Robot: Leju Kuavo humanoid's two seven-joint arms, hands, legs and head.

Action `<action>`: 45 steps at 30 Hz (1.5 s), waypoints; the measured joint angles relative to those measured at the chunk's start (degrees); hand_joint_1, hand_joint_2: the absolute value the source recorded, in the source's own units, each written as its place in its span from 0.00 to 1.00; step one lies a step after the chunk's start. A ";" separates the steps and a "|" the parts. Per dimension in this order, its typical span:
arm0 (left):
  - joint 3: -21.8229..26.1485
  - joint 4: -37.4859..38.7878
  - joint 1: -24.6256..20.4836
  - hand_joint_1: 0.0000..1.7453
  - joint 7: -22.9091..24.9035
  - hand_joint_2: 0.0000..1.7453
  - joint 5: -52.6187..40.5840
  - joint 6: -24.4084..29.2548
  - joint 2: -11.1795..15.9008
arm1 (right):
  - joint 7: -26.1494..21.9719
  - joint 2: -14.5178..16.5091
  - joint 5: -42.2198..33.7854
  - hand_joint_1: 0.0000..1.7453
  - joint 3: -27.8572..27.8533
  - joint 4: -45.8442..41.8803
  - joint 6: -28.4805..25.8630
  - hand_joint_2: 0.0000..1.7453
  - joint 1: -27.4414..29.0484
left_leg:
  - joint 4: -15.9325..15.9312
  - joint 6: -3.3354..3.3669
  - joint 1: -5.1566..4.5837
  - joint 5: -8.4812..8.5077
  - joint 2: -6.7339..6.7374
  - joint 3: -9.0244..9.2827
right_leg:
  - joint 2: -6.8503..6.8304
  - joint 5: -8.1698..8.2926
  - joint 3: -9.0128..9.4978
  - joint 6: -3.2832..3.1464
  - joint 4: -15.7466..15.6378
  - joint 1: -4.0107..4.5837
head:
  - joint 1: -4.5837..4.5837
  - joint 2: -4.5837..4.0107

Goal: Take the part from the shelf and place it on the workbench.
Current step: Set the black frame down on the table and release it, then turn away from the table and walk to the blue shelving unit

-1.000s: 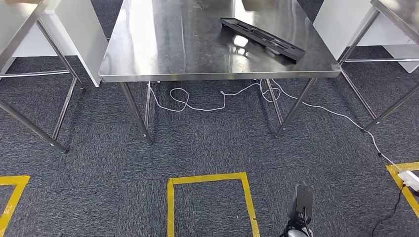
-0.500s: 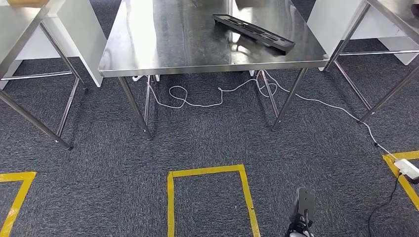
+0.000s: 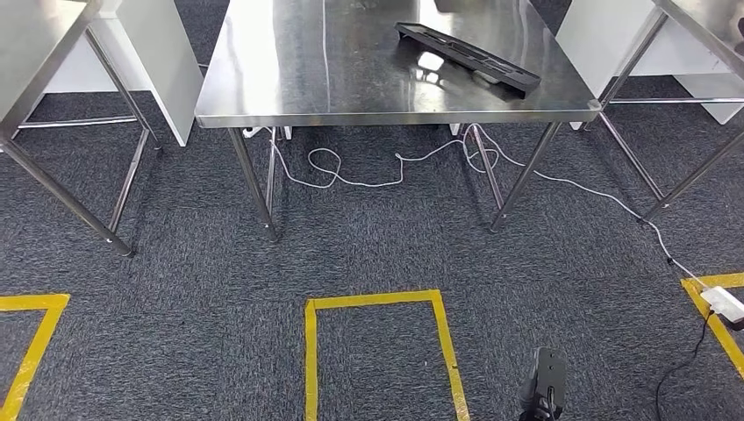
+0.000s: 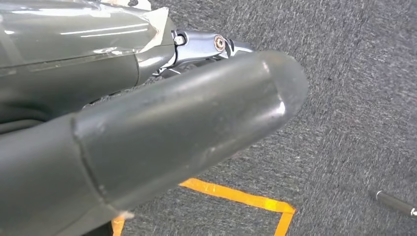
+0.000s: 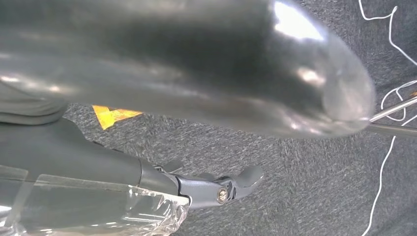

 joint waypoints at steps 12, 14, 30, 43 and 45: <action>0.07 1.75 -0.16 0.00 -0.57 0.00 -0.30 0.47 0.74 | -0.32 -0.45 -2.88 0.00 -1.74 1.22 1.54 0.00 0.21 | -5.77 0.76 0.69 3.57 0.56 2.52 | 0.22 4.08 4.69 -0.94 -11.01 0.65 | 0.15 0.00; 0.16 1.92 -0.18 0.00 -0.59 0.00 -0.30 0.49 0.77 | -0.45 -0.48 -3.37 0.00 -2.11 1.62 1.99 0.00 0.25 | -7.65 0.08 1.05 4.70 1.26 3.14 | 0.26 1.28 1.74 -1.04 -5.46 0.19 | 0.48 0.00; 0.78 2.36 0.00 0.00 -0.62 0.00 -0.36 0.57 0.92 | -1.26 -0.01 -4.11 0.00 -3.19 2.87 2.51 0.00 0.76 | 12.65 -4.45 2.69 -8.46 1.28 -4.48 | 0.43 4.62 -0.05 -1.78 -6.03 -1.33 | -1.12 0.00; 0.81 3.12 -0.39 0.00 -0.56 0.00 -1.48 2.05 1.43 | -1.23 -0.05 -5.00 0.00 -3.68 3.84 2.44 0.00 0.88 | -2.62 5.64 -2.67 0.01 -1.16 3.16 | 3.79 4.88 -1.97 -2.55 -4.58 1.84 | -0.62 0.00; 0.81 3.22 -0.25 0.00 -0.54 0.00 -1.65 2.06 1.35 | -1.20 -0.26 -5.18 0.00 -3.91 3.86 2.32 0.00 0.76 | -3.44 4.77 -2.27 0.47 0.34 3.33 | 1.74 2.00 -4.78 -2.01 1.42 1.25 | -0.32 0.00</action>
